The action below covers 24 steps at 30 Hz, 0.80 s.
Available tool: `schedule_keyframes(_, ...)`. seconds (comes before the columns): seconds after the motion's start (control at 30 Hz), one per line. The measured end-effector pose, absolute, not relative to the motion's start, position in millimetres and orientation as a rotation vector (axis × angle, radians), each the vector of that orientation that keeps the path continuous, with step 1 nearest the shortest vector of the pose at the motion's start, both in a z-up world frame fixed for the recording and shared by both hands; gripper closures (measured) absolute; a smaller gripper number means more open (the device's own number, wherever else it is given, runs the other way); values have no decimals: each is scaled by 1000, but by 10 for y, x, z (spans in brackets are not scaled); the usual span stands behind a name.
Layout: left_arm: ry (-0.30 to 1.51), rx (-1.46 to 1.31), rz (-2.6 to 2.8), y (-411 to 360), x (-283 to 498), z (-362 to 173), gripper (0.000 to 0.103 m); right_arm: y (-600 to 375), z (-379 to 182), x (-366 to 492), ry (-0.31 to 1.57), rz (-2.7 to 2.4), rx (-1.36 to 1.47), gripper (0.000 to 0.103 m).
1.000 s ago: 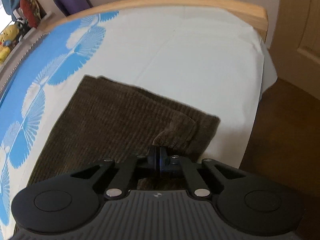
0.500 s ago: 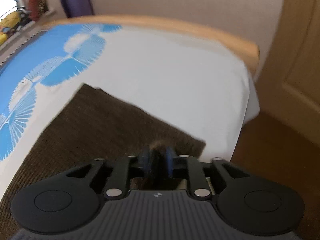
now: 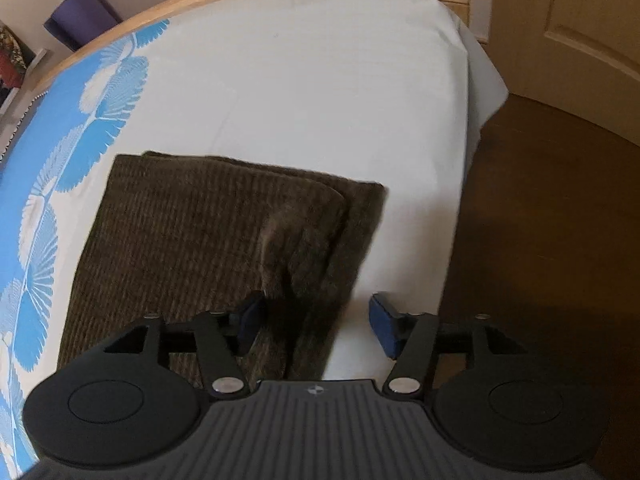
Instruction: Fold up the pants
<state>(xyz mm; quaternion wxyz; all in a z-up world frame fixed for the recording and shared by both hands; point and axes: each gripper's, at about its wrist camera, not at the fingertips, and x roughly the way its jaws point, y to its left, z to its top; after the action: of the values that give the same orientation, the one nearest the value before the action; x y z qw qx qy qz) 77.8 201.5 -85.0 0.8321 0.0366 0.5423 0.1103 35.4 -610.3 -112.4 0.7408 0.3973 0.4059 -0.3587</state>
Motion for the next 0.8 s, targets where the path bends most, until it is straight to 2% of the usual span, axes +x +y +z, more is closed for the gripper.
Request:
schedule_keyframes(0.07,1153,74,237,2000,776,-855,57,-6060,-1117,397,879,-779,850,43)
schedule_keyframes(0.17,1156,79,239,1982,791,-849,56,-6011,-1093,470,896,-794,779,59)
schedule_keyframes(0.3,1161,94,237,1957,803,-859,55,-5988,-1082,490,908,-814,749,63)
schedule_keyframes(0.37,1162,99,234,1945,805,-863,52,-5984,-1089,486,918,-823,755,63)
schedule_keyframes(0.5,1163,109,226,1942,800,-875,52,-5969,-1110,492,933,-806,779,52)
schedule_keyframes(0.6,1163,109,225,1943,803,-878,51,-5925,-1109,539,942,-779,753,50)
schedule_keyframes(0.63,1163,111,225,1940,803,-878,51,-5895,-1092,561,943,-775,723,56)
schedule_keyframes(0.67,1163,114,225,1937,802,-879,51,-5892,-1080,560,936,-773,719,72)
schedule_keyframes(0.7,1163,117,224,1935,803,-879,51,-5893,-1067,554,924,-764,726,78)
schedule_keyframes(0.8,1164,119,224,1927,805,-881,51,-5849,-970,525,880,-758,719,83)
